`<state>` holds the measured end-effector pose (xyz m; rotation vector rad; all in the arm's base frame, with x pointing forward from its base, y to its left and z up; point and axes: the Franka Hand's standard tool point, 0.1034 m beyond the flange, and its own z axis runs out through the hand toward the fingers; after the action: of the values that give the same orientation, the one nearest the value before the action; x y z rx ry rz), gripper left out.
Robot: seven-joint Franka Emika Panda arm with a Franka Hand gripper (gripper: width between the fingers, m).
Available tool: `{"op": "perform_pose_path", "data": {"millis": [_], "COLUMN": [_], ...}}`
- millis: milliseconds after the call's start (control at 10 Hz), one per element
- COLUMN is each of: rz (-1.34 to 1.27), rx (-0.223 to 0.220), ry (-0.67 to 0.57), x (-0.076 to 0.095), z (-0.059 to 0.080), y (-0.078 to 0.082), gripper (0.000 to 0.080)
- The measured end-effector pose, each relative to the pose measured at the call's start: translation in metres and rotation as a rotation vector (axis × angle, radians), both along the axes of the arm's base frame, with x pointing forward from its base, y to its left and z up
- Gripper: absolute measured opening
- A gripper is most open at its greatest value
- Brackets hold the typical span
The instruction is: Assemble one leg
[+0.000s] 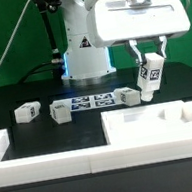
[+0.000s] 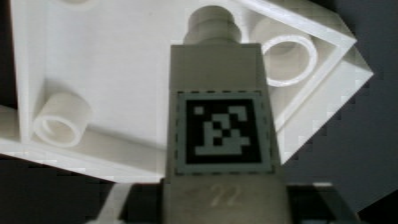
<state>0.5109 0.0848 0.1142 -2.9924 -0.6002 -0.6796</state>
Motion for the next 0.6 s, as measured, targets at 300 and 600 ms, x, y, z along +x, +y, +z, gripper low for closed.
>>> {"op": "perform_pose_path", "data": {"millis": [300,600], "rz": [0.009,0.010], "rx": [0.026,0.052], "ry": [0.018,0.010], "x": [0.032,0.066], "z": [0.002,-0.001], "y": [0.029,0.053], "gripper": [0.0294,0.0294]}}
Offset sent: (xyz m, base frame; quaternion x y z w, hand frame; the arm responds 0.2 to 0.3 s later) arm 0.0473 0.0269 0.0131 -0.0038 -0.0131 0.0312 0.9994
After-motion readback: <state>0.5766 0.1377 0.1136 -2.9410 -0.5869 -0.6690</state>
